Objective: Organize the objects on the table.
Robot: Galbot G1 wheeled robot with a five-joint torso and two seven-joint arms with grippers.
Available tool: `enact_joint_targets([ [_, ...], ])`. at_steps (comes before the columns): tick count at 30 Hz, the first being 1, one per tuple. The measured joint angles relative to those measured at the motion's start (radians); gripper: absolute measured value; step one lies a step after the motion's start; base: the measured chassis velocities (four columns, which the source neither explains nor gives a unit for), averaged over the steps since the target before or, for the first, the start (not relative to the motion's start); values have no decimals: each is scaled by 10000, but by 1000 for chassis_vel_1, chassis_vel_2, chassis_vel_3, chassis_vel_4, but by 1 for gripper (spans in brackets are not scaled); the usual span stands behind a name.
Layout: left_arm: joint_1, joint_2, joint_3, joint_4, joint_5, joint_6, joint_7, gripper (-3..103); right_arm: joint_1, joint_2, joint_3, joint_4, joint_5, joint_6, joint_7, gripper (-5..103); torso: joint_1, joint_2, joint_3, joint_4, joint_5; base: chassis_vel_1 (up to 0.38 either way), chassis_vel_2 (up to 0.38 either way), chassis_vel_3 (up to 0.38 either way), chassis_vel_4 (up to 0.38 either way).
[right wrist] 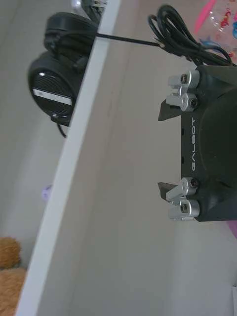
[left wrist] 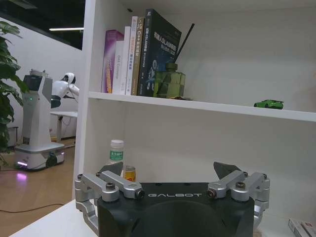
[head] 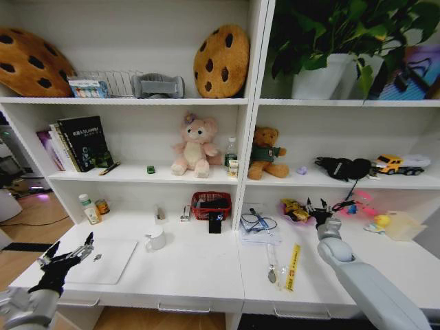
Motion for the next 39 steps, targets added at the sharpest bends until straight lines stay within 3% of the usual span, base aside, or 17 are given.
enact_joint_targets([
  [2,0,0,0,0,0,0,1,100,-409,-192,225,384,82,63,-86,78,0,0,-1,0,-4,0,0,0,0],
  [4,0,0,0,0,0,0,1,100,-1754,-483,1009,1399,171,258,-386,88,0,1,0,2,1,0,0,0,0],
  [8,0,0,0,0,0,0,1,100,-2933,-482,1794,2208,157,417,-559,97,-1,1,-1,0,0,0,0,0,0],
  [10,0,0,0,-1,0,1,1,100,-4409,-129,2873,3201,-51,657,-699,100,-2,1,-1,0,-2,0,0,0,0],
  [18,0,0,0,0,0,0,1,100,-7131,1101,4670,4630,-941,1221,-563,100,-2,2,-2,-2,-1,0,0,0,0],
  [29,0,0,0,-1,0,0,1,100,-9038,2281,5422,6494,-1385,1561,-109,100,-2,2,0,0,-1,0,0,0,0],
  [39,0,0,0,0,0,0,1,100,-9358,2435,5419,6823,-1574,1677,40,100,-2,0,1,1,-2,0,0,0,0],
])
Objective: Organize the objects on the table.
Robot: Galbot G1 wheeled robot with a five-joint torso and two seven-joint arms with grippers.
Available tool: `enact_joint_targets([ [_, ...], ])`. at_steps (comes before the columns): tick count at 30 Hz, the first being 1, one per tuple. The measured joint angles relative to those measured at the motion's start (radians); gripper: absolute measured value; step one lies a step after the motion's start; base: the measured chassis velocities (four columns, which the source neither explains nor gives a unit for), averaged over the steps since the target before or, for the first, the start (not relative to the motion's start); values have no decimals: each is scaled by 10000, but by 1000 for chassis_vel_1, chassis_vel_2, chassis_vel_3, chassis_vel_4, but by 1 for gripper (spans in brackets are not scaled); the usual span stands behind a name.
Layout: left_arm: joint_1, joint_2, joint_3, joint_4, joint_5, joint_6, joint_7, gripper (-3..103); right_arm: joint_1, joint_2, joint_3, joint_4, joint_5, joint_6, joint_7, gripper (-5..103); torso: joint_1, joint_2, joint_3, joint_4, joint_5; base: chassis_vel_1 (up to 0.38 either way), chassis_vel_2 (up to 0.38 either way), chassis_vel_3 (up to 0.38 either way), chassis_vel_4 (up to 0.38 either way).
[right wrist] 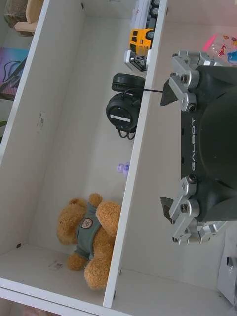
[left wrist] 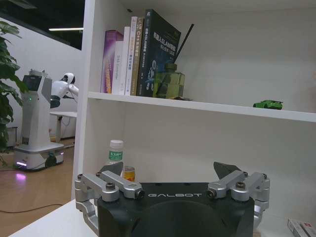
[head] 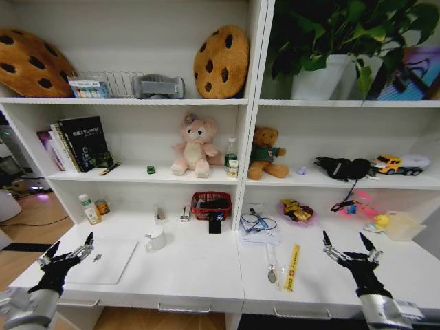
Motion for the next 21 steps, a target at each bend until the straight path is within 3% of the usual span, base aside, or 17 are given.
enact_joint_targets([
  [21,0,0,0,-1,0,0,0,100,50,-31,-30,-41,13,-38,5,100,1,0,0,0,1,0,0,0,0],
])
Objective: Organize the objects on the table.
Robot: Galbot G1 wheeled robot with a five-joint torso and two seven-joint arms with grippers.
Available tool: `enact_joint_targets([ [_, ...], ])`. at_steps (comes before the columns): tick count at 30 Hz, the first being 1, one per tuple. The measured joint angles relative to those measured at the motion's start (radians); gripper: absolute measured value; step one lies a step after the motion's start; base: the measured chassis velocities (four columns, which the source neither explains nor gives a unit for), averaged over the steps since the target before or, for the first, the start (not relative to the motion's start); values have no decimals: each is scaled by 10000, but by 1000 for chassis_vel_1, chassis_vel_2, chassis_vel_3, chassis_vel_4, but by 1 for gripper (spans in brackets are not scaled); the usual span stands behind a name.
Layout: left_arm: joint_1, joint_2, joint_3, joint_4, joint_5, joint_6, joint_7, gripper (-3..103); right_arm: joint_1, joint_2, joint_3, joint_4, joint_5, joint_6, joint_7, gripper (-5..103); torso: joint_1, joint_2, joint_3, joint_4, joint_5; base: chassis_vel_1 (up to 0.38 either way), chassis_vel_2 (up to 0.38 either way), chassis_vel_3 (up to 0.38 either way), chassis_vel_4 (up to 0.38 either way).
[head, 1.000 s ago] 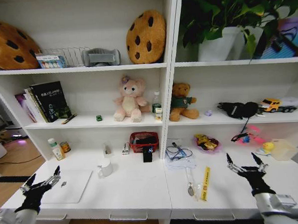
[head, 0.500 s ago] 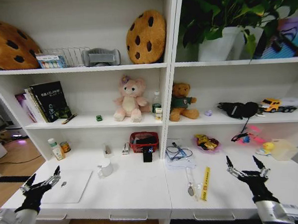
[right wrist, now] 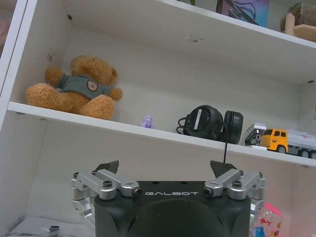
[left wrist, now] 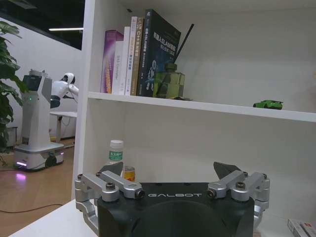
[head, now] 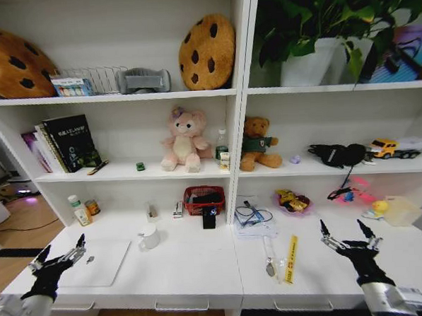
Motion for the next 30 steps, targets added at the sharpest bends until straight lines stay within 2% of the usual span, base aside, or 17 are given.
enact_joint_targets([
  [14,0,0,0,0,0,0,0,100,9,-3,-12,-13,9,-10,-2,100,-1,0,0,-2,-1,68,59,-58,-58],
  [17,0,0,0,0,0,0,0,100,16,-4,-14,-17,9,-13,-6,100,1,-1,1,1,6,218,210,-196,-205],
  [19,0,0,0,0,0,0,0,100,15,-5,-14,-17,9,-13,-7,100,2,-1,0,2,-7,233,238,-218,-214],
  [21,0,0,0,0,0,0,0,100,15,-5,-14,-18,9,-13,-7,100,1,0,0,-1,1,240,256,-245,-230],
  [30,0,0,0,0,0,0,0,100,14,-4,-16,-19,9,-13,-9,100,0,0,0,-2,-2,257,267,-268,-267],
])
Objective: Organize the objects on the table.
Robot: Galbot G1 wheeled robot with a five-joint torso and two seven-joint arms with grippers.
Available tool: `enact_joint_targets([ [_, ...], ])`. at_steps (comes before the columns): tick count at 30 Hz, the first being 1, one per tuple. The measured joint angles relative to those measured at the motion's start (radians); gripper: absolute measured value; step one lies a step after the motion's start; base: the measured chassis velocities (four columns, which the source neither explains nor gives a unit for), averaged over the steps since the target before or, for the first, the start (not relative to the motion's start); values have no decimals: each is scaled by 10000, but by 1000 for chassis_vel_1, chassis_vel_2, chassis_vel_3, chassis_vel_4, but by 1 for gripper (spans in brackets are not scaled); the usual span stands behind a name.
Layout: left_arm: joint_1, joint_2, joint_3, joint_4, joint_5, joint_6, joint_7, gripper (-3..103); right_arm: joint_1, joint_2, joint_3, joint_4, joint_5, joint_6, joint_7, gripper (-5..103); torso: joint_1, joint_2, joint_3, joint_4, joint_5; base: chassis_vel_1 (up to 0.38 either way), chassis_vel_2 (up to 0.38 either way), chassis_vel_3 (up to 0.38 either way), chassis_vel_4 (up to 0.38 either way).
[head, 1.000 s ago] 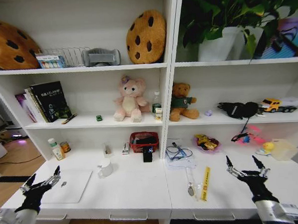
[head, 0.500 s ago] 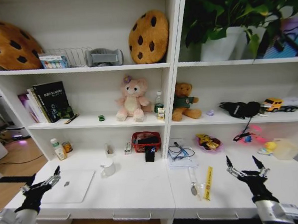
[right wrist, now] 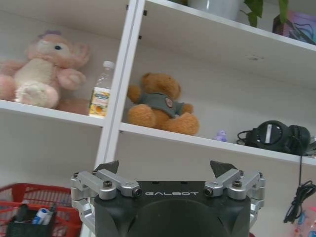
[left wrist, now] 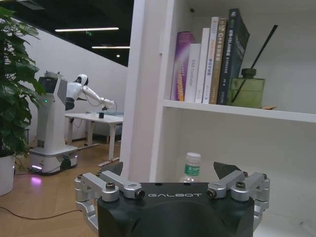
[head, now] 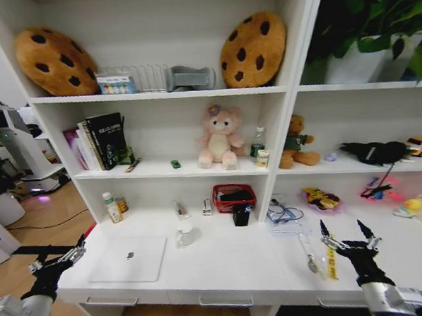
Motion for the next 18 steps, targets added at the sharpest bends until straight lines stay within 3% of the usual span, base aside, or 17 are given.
enact_joint_targets([
  [8,0,0,-1,1,0,0,-1,100,0,-1,0,0,0,0,0,100,0,0,-1,1,-8,240,254,-236,-236],
  [18,0,0,0,0,0,0,-1,100,4,-2,1,-3,0,0,3,100,0,0,1,2,4,42,47,-39,-55],
])
